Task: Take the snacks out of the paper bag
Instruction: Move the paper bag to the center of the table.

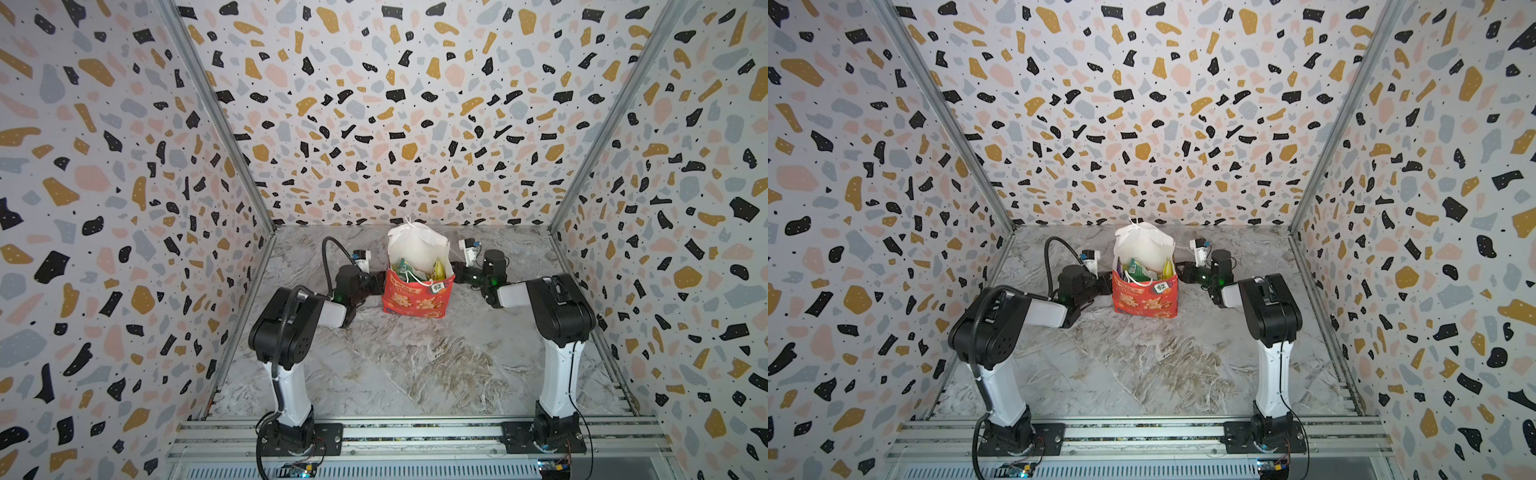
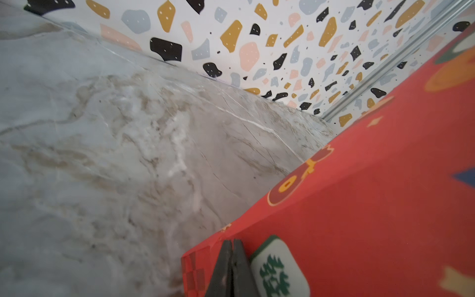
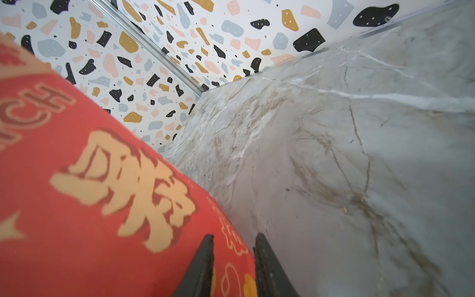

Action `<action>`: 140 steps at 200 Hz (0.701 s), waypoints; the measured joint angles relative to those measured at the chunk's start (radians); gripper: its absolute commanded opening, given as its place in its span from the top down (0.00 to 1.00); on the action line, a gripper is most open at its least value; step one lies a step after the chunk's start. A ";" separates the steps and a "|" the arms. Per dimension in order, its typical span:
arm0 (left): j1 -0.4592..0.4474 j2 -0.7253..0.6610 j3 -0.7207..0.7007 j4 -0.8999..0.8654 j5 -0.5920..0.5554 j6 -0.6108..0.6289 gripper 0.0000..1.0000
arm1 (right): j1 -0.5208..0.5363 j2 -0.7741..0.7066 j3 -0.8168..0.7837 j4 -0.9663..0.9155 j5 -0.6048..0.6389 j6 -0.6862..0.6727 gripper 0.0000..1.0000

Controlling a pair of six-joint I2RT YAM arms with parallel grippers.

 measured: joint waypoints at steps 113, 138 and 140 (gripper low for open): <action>0.072 -0.537 0.225 -0.372 -0.182 0.232 0.50 | -0.056 -0.668 -0.177 -0.376 0.312 -0.070 0.29; 0.103 -0.386 0.544 -0.551 -0.071 0.360 0.38 | 0.023 -0.811 -0.284 -0.449 0.370 -0.128 0.29; 0.103 -0.371 0.573 -0.564 -0.058 0.378 0.38 | 0.031 -0.824 -0.297 -0.455 0.374 -0.131 0.29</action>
